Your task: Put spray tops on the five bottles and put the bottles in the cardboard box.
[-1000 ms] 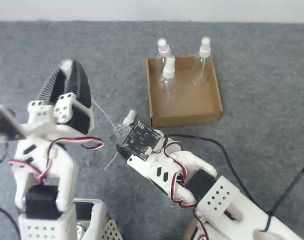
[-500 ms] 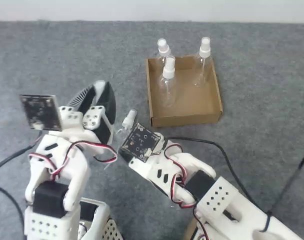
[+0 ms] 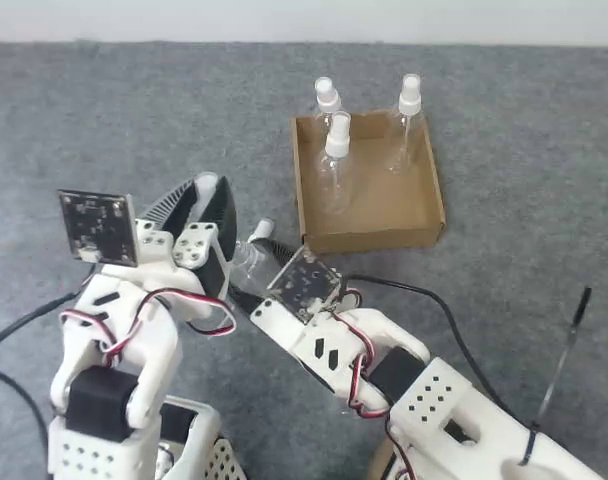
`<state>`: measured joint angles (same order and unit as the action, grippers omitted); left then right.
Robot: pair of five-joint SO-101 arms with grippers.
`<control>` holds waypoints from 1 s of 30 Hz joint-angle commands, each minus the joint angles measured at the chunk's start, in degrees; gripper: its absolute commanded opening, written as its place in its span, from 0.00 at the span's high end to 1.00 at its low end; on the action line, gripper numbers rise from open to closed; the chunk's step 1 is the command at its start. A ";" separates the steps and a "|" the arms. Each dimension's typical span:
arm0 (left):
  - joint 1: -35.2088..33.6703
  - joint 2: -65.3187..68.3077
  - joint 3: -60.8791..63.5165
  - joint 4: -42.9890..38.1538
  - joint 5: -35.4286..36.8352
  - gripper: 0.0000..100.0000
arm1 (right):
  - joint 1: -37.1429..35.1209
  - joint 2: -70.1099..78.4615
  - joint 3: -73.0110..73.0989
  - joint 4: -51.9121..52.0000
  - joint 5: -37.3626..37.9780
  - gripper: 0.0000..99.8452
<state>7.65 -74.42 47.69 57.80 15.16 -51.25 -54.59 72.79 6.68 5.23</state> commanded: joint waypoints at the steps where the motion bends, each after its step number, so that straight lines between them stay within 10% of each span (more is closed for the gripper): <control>1: 2.20 0.26 -0.31 -0.44 -0.26 0.99 | 1.98 -1.54 -0.53 -5.58 -3.60 0.99; 23: 3.60 0.09 2.24 2.90 -6.68 0.98 | 4.09 -1.98 0.35 -6.37 -3.78 0.99; 30: 2.73 0.35 -3.21 2.90 -6.51 0.82 | 4.18 -1.71 0.35 -6.37 -3.69 0.99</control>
<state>10.73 -74.24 49.01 60.44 9.36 -48.09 -54.59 74.46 1.58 2.07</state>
